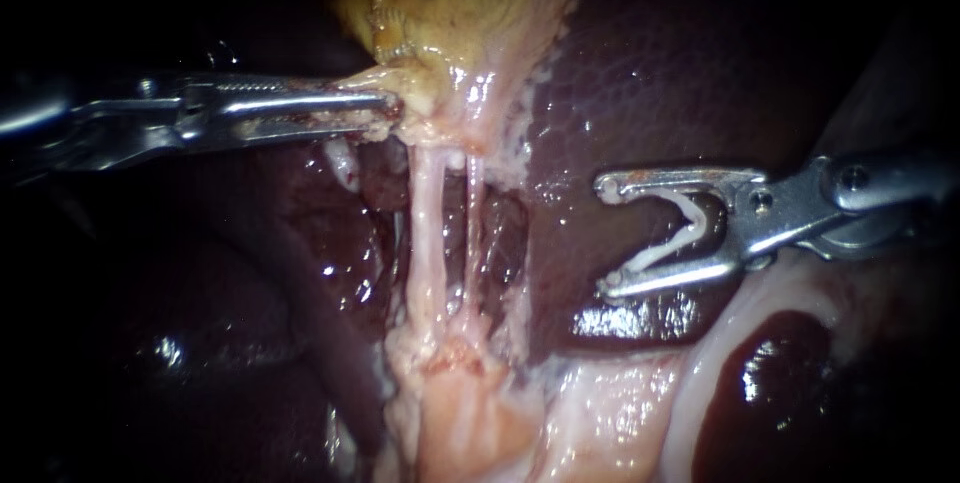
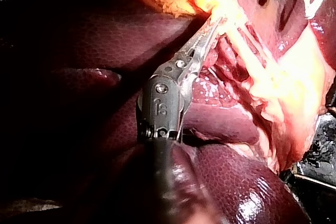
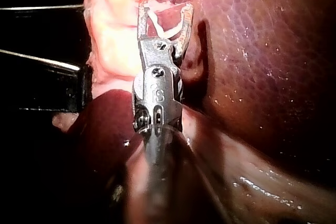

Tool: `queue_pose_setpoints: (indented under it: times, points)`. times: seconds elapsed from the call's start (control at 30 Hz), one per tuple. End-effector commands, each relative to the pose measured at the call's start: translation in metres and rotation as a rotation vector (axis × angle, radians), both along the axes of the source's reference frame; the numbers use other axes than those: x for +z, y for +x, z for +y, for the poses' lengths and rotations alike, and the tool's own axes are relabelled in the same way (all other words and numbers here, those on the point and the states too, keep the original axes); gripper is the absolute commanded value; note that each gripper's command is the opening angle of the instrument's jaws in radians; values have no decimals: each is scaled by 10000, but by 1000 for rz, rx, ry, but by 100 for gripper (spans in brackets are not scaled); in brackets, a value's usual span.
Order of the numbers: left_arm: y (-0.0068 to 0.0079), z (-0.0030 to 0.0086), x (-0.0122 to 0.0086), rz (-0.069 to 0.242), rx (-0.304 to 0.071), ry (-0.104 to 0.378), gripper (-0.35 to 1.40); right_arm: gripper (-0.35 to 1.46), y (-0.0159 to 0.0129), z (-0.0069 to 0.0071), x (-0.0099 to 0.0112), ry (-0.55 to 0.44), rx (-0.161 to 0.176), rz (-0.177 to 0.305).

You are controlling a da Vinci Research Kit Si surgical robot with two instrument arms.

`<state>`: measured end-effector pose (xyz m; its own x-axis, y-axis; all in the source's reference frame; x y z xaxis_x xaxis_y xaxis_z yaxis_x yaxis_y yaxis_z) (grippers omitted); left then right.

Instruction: Clipping first clip left tube

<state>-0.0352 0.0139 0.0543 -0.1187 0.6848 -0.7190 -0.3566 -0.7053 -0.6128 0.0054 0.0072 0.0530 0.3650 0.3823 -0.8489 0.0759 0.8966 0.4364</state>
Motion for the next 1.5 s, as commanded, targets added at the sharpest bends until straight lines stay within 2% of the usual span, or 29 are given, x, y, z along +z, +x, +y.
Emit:
queue_pose_setpoints:
  times: [0.03,0.17,0.27,0.43,0.57,0.7,0.93,1.07,1.17,1.3,1.5]
  points:
    - [1,0,-1,-1,1,0,-35,50,0,0,0,0,0,0]
    - [12,-2,-12,-5,5,3,-35,50,0,0,0,0,0,0]
    - [24,2,-26,-7,12,11,-35,50,0,0,0,0,0,0]
    - [42,9,-52,-23,-9,14,-35,50,0,0,0,0,0,0]
    - [54,9,-70,-30,-25,21,-35,50,0,0,0,0,0,0]
    - [61,10,-74,-32,-31,21,-35,50,1,0,-1,1,-2,1]
    - [61,10,-74,-32,-31,21,-35,50,24,-11,-14,11,-17,13]
    - [61,10,-74,-32,-31,21,-35,50,53,-24,-24,8,-34,25]
    - [61,10,-74,-31,-31,21,-35,50,76,-32,-26,23,-35,22]
    - [60,10,-75,-31,-32,21,-35,50,108,-42,-21,40,-26,22]
    - [59,9,-77,-29,-34,21,-35,50,131,-47,0,47,-11,17]
